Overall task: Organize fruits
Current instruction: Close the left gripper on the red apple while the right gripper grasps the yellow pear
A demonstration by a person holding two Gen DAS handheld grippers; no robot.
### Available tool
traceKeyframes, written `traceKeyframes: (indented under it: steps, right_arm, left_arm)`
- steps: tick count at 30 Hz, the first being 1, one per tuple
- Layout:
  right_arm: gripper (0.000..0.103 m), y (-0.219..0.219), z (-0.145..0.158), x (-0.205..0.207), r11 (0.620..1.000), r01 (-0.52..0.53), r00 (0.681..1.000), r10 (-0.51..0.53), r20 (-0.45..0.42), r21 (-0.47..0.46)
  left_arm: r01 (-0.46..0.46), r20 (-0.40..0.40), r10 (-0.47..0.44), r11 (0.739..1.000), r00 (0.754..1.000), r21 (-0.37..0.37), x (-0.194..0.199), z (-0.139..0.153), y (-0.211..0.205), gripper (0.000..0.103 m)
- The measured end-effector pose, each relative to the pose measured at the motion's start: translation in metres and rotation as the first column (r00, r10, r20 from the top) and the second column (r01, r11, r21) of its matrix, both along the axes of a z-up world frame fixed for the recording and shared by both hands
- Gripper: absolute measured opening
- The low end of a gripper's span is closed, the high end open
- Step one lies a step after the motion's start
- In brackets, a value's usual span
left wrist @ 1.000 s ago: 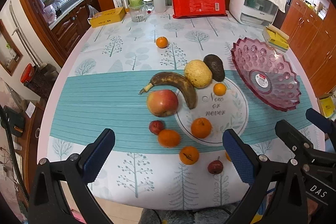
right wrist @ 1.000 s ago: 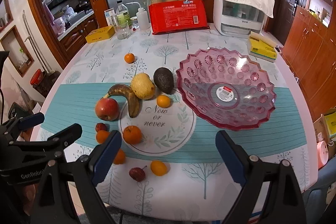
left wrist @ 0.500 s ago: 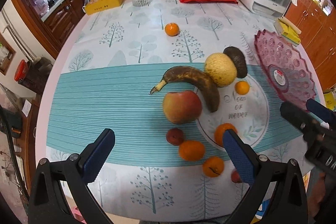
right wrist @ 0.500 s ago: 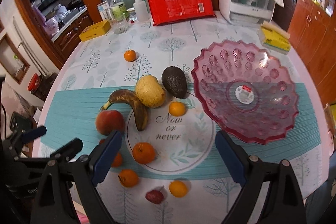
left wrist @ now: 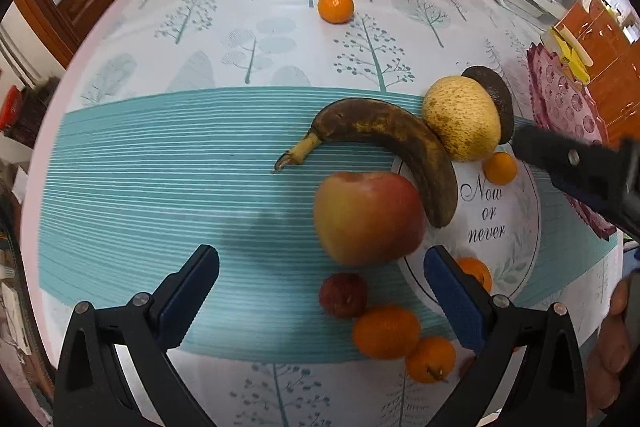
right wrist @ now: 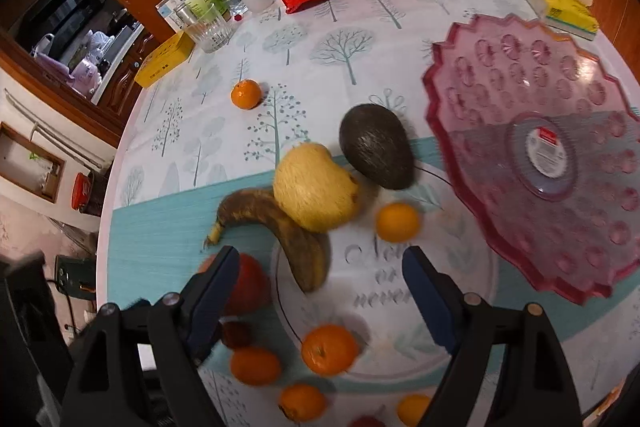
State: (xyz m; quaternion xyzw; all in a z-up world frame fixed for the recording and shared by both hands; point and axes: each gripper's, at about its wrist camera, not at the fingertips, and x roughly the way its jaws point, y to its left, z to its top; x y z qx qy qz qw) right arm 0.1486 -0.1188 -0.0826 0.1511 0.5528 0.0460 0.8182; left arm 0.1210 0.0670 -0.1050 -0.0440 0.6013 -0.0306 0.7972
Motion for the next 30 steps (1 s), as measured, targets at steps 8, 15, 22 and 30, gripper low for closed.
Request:
traceKeyframes:
  steps: [8,15,22,30]
  right_arm:
    - [0.084,-0.002,-0.027,0.042,0.995,0.086,0.994,-0.082,-0.072,0.055]
    - [0.084,-0.001,-0.050,0.060,0.986,0.133,0.982,-0.117,-0.148,0.101]
    - [0.075,0.001,-0.062,0.069,0.983,0.151,0.978,-0.133,-0.159,0.105]
    - [0.073,0.003,-0.060,0.070,0.989,0.131,0.985,-0.122,-0.122,0.071]
  left_arm:
    - [0.015,-0.031,-0.018,0.997,0.999,-0.080,0.017,-0.020,0.000,0.102]
    - [0.059,-0.044,-0.063,0.994,0.997,-0.095,0.028,-0.031,-0.009,0.102]
    - [0.073,-0.106,-0.091,0.984,0.990,-0.163,0.040,-0.052,-0.013,0.085]
    - [0.141,-0.093,-0.157,0.977,0.983,-0.159,0.041,-0.051,-0.029,0.071]
